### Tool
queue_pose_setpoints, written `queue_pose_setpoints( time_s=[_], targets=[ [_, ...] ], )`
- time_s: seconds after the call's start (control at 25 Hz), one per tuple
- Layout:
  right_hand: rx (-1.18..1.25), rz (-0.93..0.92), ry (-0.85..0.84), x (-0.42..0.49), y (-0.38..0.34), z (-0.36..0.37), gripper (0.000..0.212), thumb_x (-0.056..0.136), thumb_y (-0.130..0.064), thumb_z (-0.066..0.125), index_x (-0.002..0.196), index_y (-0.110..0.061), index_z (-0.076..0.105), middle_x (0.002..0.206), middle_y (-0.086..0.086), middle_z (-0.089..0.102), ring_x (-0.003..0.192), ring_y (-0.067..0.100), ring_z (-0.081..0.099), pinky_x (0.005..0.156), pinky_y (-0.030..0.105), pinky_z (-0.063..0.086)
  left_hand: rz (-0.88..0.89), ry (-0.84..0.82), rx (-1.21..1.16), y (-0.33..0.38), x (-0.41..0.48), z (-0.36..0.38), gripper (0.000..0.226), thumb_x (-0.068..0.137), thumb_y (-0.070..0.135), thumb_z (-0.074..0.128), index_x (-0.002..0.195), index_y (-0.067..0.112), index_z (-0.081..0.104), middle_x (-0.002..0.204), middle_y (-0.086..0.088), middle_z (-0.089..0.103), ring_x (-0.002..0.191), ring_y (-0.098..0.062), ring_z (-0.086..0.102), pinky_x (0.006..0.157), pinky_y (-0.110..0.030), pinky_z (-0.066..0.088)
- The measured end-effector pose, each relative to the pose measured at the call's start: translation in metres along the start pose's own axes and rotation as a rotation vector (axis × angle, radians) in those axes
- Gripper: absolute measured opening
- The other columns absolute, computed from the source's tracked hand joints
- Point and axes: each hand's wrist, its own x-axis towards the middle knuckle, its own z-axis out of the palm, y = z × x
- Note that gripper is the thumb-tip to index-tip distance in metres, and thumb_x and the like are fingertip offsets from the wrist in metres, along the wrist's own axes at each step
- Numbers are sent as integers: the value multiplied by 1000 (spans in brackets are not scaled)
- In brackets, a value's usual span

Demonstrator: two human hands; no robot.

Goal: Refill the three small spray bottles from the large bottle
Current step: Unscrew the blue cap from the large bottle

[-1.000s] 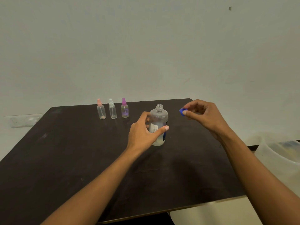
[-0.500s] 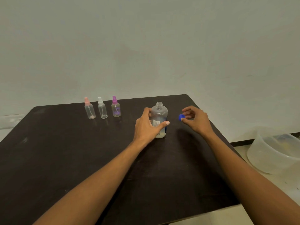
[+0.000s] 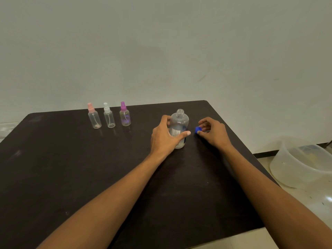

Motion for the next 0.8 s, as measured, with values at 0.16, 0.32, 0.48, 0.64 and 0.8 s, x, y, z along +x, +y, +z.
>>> queue_pose_setpoints(
  time_s=[0.16, 0.32, 0.48, 0.64, 0.8],
  targets=[
    [-24, 9, -4, 1, 3, 2, 36, 87, -15, 84, 118, -21, 68, 104, -3, 72, 90, 5, 68, 86, 25, 60, -2, 21, 4, 3, 1, 5, 77, 66, 64, 91, 123, 28, 53, 127, 4, 68, 116, -15, 66, 94, -42, 61],
    [-39, 6, -6, 2, 4, 3, 38, 88, -15, 84, 121, -20, 67, 104, -3, 71, 90, 5, 68, 85, 25, 59, -4, 42, 12, 4, 1, 8, 79, 64, 67, 90, 122, 28, 54, 124, 6, 68, 114, -13, 66, 92, -40, 61],
    [-40, 6, -14, 2, 7, 5, 45, 86, -13, 85, 124, -21, 63, 104, -3, 69, 89, 6, 67, 83, 23, 58, -1, 50, 23, 5, 0, 8, 83, 61, 71, 89, 123, 30, 53, 124, 8, 68, 114, -12, 66, 91, -41, 61],
    [-52, 29, -43, -1, 8, 4, 56, 82, -14, 89, 129, -22, 60, 112, -2, 68, 96, 10, 66, 90, 29, 59, -2, -19, 98, 3, -6, -2, 104, 56, 79, 86, 142, 35, 45, 143, 11, 62, 128, -10, 61, 99, -38, 54],
    [-46, 32, 36, -19, -3, -7, 62, 81, -19, 90, 135, -21, 59, 132, 1, 65, 120, 19, 64, 99, 30, 51, -1, -72, 96, -8, -17, -43, 118, 59, 67, 93, 156, 32, 36, 157, 11, 50, 140, -9, 52, 112, -41, 48]
  ],
)
